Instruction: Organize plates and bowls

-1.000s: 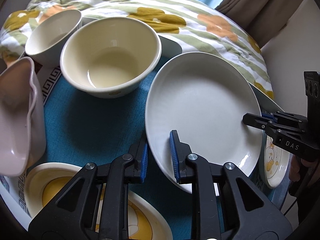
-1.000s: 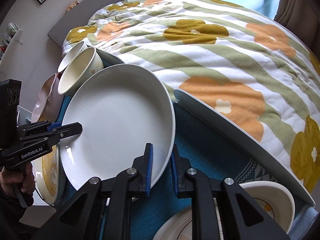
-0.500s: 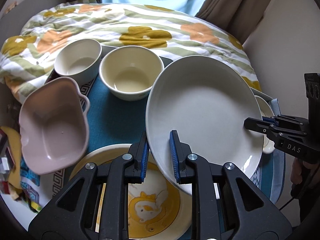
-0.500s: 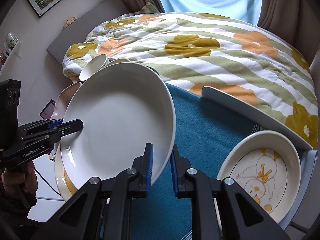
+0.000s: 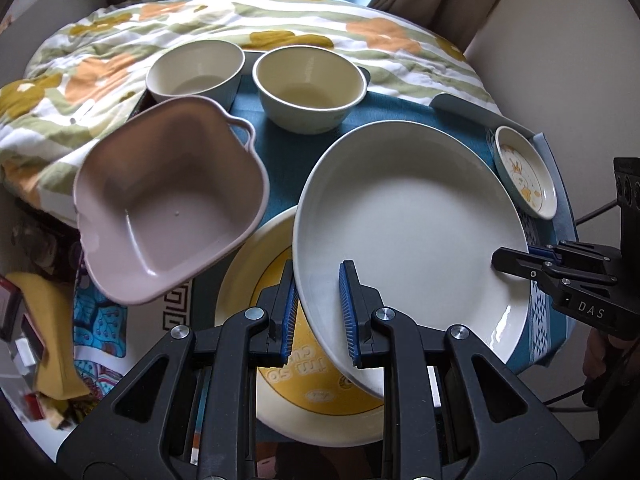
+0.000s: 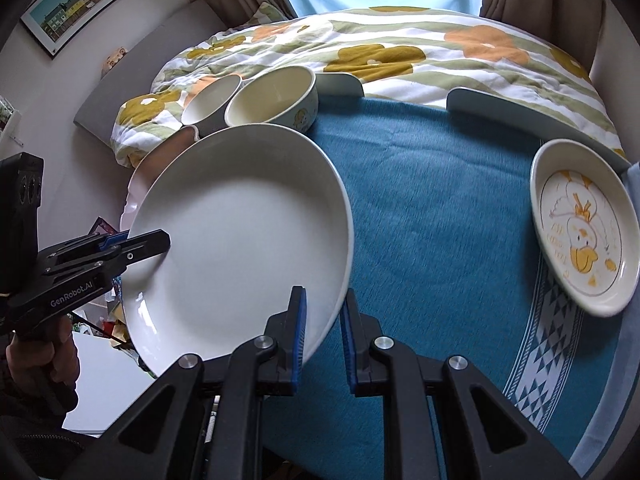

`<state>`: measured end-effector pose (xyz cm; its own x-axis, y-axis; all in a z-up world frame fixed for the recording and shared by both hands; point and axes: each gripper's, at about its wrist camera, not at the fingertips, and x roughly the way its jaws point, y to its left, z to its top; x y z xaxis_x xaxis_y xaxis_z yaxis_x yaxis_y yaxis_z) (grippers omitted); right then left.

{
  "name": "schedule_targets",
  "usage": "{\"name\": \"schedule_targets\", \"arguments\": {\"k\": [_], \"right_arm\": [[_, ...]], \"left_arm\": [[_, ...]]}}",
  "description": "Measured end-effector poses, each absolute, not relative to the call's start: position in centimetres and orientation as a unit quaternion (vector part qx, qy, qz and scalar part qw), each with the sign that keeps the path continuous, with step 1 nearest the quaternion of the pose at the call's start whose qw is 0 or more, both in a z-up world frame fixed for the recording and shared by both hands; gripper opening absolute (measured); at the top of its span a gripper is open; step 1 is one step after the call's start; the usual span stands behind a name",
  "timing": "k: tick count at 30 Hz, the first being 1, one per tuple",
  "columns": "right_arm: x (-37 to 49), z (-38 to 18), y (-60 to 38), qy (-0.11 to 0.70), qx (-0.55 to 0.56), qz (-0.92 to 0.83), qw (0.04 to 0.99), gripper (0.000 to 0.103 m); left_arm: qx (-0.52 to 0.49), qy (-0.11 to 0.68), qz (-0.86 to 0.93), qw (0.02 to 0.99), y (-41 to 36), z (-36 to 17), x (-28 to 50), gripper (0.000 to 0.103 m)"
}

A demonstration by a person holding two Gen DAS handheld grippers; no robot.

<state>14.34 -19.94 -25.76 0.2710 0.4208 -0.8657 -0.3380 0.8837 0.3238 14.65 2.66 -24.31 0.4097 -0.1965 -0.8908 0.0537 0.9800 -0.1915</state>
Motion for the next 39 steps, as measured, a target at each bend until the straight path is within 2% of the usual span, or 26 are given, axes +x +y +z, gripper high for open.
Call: {"name": "schedule_targets", "arguments": {"k": [26,39], "right_arm": [[10.6,-27.1,-17.0,0.563,-0.020,0.193,0.803,0.015],[10.2,-27.1,-15.6,0.557,-0.055,0.192,0.806,0.015]], "left_arm": [[-0.062,0.573,-0.086,0.813,4.0,-29.1,12.9,0.018],[0.015,0.574,-0.060,0.817,3.3,-29.7,12.3,0.018]]}}
